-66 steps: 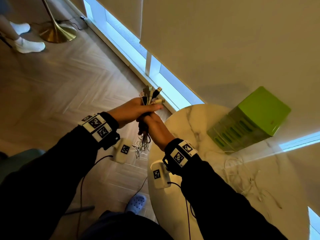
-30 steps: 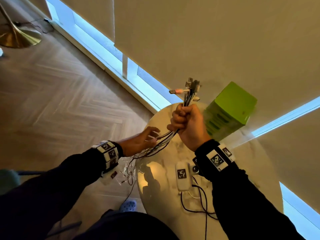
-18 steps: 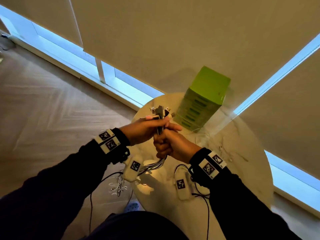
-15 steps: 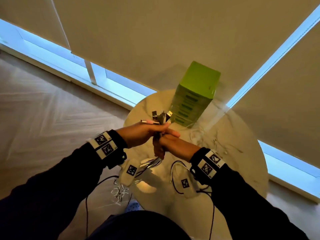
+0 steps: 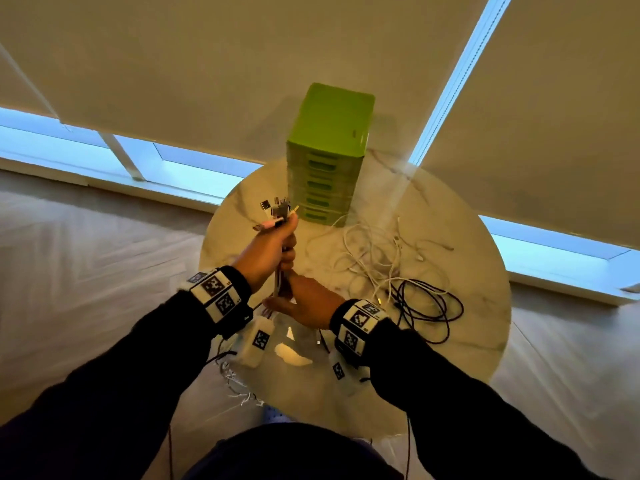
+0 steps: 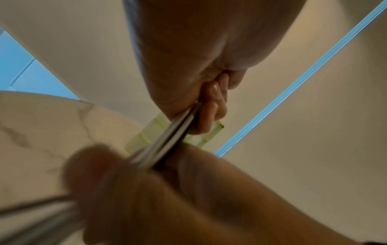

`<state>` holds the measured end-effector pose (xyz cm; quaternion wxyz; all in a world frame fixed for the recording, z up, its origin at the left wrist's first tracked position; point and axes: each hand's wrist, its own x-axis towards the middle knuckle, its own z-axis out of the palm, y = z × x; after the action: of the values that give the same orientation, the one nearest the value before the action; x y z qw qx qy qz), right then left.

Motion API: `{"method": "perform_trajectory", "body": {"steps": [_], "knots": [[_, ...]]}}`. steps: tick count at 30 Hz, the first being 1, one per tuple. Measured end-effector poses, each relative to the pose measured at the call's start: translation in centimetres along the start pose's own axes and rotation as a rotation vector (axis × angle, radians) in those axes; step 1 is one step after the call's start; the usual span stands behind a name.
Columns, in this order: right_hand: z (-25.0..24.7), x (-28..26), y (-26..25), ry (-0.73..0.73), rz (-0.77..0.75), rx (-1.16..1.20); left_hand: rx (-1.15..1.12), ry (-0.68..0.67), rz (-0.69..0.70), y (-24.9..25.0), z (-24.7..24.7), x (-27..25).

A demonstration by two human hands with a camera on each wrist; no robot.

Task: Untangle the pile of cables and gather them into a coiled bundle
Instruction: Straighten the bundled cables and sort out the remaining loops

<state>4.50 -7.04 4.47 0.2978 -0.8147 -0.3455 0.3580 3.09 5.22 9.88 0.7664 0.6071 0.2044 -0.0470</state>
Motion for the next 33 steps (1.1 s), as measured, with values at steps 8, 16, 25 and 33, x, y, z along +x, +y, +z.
{"method": "perform_trajectory", "body": {"steps": [8,16,25,33], "knots": [[-4.5,-4.4,15.0,0.588,0.322,0.163,0.093,-0.066,-0.037,-2.5,3.0,2.3],[-9.7,-4.3,22.9,0.562,0.589,-0.021,0.185,-0.141,-0.063,-5.3,7.9,3.9],[-11.0,-0.8,24.3,0.35,0.739,-0.147,0.218,-0.112,-0.041,-6.6,8.9,4.3],[-16.0,-0.7,18.9,0.687,0.146,0.208,0.203,-0.063,-0.059,-7.3,8.8,4.8]]}}
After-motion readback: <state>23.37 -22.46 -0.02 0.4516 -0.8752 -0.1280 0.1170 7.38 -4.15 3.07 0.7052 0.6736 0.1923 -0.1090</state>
